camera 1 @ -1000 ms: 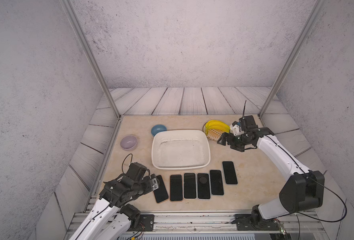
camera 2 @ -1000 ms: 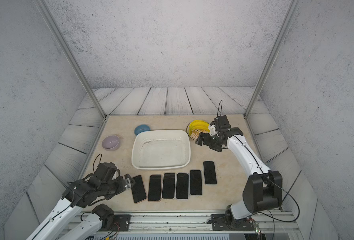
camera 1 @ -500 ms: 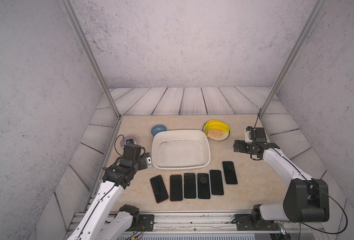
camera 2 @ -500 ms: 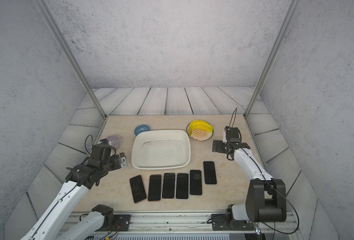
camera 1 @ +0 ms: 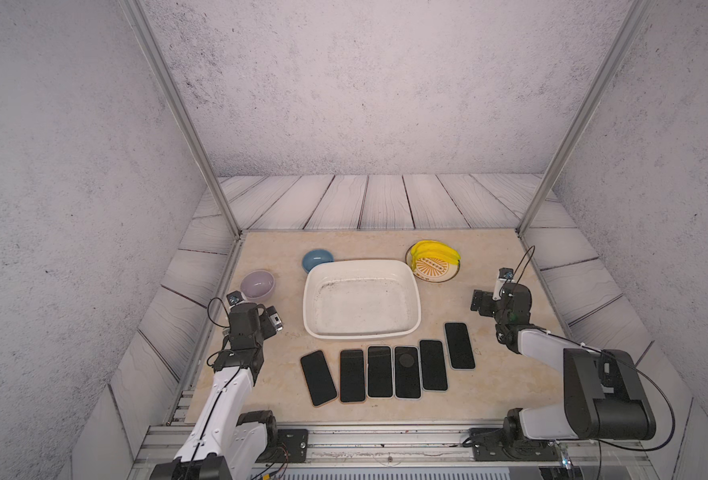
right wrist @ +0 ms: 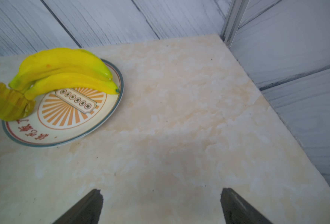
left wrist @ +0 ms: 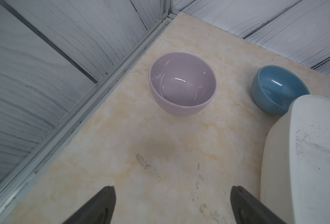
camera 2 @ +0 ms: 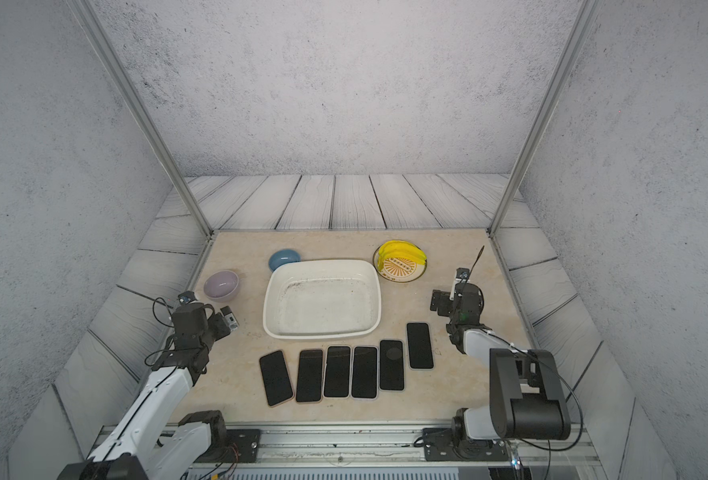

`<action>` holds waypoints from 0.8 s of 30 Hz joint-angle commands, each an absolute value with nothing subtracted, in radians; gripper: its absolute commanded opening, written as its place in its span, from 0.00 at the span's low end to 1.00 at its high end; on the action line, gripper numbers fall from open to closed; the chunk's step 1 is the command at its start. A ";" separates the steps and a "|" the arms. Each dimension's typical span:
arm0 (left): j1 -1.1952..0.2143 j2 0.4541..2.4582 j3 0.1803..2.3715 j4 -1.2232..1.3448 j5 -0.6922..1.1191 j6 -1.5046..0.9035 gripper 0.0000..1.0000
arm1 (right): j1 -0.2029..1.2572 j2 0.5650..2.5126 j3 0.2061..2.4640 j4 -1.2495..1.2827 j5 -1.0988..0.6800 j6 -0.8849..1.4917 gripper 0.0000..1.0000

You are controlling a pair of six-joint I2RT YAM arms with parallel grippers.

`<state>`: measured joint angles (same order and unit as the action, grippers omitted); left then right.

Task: Take the phone out of the storage box
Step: Reset both arms

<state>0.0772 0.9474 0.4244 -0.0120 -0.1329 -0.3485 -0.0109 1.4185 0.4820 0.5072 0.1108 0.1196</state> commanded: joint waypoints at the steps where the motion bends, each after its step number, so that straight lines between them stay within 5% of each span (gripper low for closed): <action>1: 0.086 1.040 0.407 0.242 -0.108 -0.287 0.99 | -0.016 1.455 0.416 0.723 0.148 0.118 0.99; 24: 0.051 1.545 0.422 0.829 0.057 -0.038 0.98 | -0.016 1.529 0.464 0.703 0.012 0.051 1.00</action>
